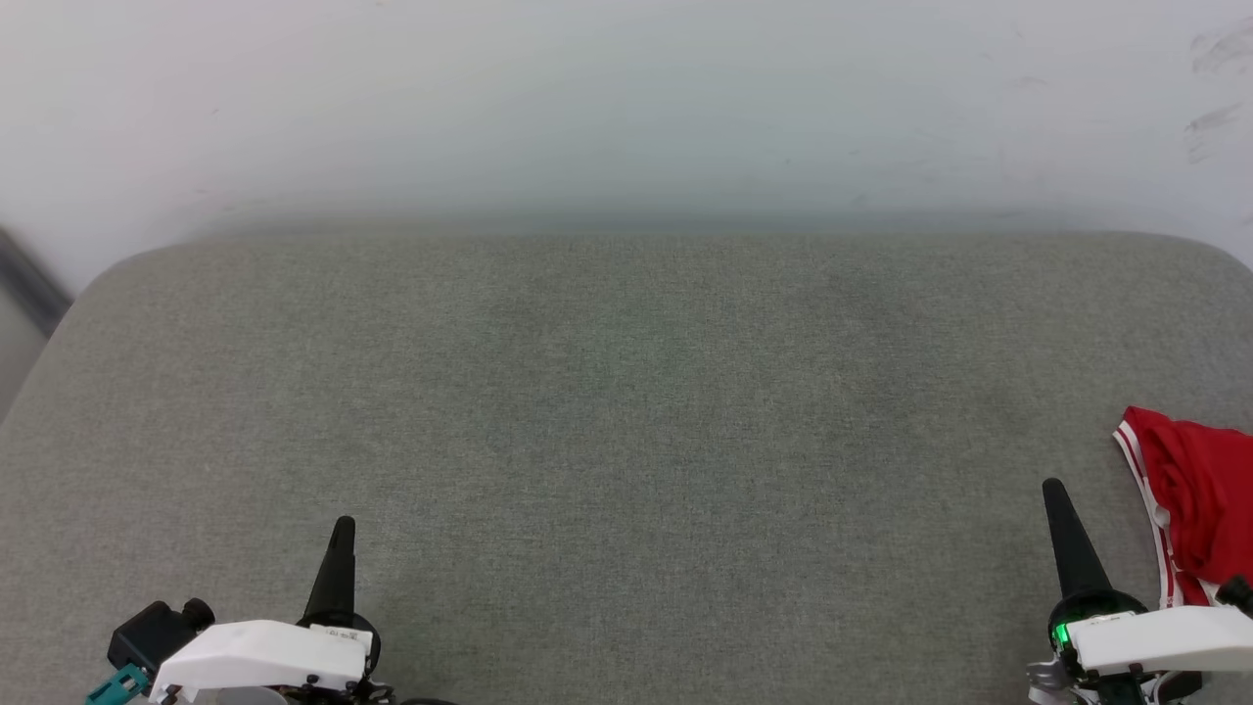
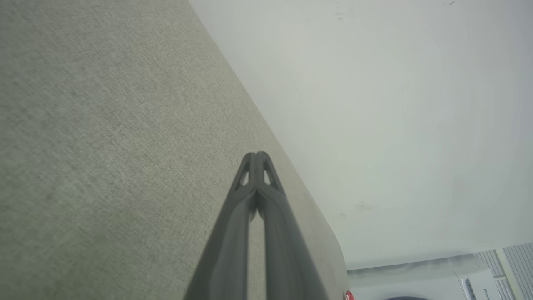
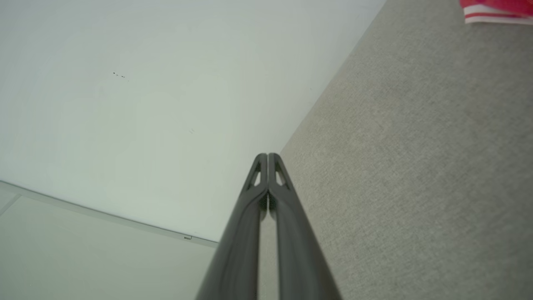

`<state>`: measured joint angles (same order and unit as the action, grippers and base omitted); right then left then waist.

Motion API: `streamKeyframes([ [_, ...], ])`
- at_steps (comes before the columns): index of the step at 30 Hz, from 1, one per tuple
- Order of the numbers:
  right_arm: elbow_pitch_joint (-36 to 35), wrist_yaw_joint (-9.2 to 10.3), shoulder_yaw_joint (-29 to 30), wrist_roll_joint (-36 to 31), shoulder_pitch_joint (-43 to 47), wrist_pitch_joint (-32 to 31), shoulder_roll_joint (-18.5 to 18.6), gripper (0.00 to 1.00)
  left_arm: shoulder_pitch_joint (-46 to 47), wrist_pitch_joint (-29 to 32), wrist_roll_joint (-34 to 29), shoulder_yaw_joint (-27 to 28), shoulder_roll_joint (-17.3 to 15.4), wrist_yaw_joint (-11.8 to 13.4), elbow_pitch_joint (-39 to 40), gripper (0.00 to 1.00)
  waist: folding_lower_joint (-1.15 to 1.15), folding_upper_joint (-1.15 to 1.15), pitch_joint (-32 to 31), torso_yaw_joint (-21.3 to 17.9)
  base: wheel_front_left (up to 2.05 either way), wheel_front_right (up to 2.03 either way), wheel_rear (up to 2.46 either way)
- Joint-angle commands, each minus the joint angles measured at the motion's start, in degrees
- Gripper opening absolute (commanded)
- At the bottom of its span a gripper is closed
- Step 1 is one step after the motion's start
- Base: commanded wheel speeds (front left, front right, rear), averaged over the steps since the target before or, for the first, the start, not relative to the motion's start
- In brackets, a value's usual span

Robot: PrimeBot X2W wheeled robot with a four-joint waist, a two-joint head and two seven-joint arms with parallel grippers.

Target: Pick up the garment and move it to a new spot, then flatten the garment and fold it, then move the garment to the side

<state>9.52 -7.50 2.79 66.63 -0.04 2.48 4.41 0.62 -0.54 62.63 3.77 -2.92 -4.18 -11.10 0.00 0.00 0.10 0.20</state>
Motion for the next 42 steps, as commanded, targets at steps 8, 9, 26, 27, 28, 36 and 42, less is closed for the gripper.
streamKeyframes([
  [8, 0.63, 0.00, 0.34, 5.79, -2.23, -1.42, 0.40, 0.00, 2.23, 1.54, 6.08, 0.71, -0.04, -1.04, -0.30, 0.00, 0.00, 0.00, 0.01, -0.03, 0.00, 0.00, 0.00],
  [9, 0.71, 0.00, 0.37, 6.30, -2.34, -1.55, 0.40, 0.00, 2.34, 1.66, 6.64, 0.77, -0.04, -1.09, -0.36, 0.00, 0.00, 0.00, 0.01, -0.03, 0.00, 0.00, 0.00],
  [26, 2.14, 0.01, 0.88, 14.34, -3.92, -3.77, 0.25, 0.00, 3.79, 3.78, 15.40, 1.56, -0.02, -1.98, -1.36, 0.00, 0.00, 0.00, 0.03, -0.09, 0.00, 0.00, 0.00],
  [27, 2.32, 0.01, 0.95, 15.26, -4.07, -4.05, 0.22, 0.00, 3.87, 4.01, 16.37, 1.64, -0.01, -2.10, -1.49, 0.00, 0.00, 0.00, 0.04, -0.09, 0.00, 0.00, 0.00],
  [28, 2.40, 0.01, 0.99, 15.73, -4.16, -4.18, 0.21, 0.00, 3.93, 4.11, 16.88, 1.69, -0.01, -2.11, -1.54, 0.00, 0.00, 0.00, 0.04, -0.10, 0.00, 0.00, 0.00],
  [36, 3.01, 0.01, 1.24, 19.26, -4.96, -5.17, 0.11, 0.00, 4.64, 5.07, 20.72, 2.05, 0.00, -2.54, -1.99, 0.00, 0.00, 0.00, 0.05, -0.12, 0.00, 0.00, 0.00],
  [42, 3.38, 0.01, 1.39, 21.30, -5.23, -5.81, 0.03, 0.00, 4.88, 5.60, 23.03, 2.29, 0.01, -2.81, -2.26, 0.00, 0.00, 0.00, 0.06, -0.14, 0.00, 0.00, 0.00],
])
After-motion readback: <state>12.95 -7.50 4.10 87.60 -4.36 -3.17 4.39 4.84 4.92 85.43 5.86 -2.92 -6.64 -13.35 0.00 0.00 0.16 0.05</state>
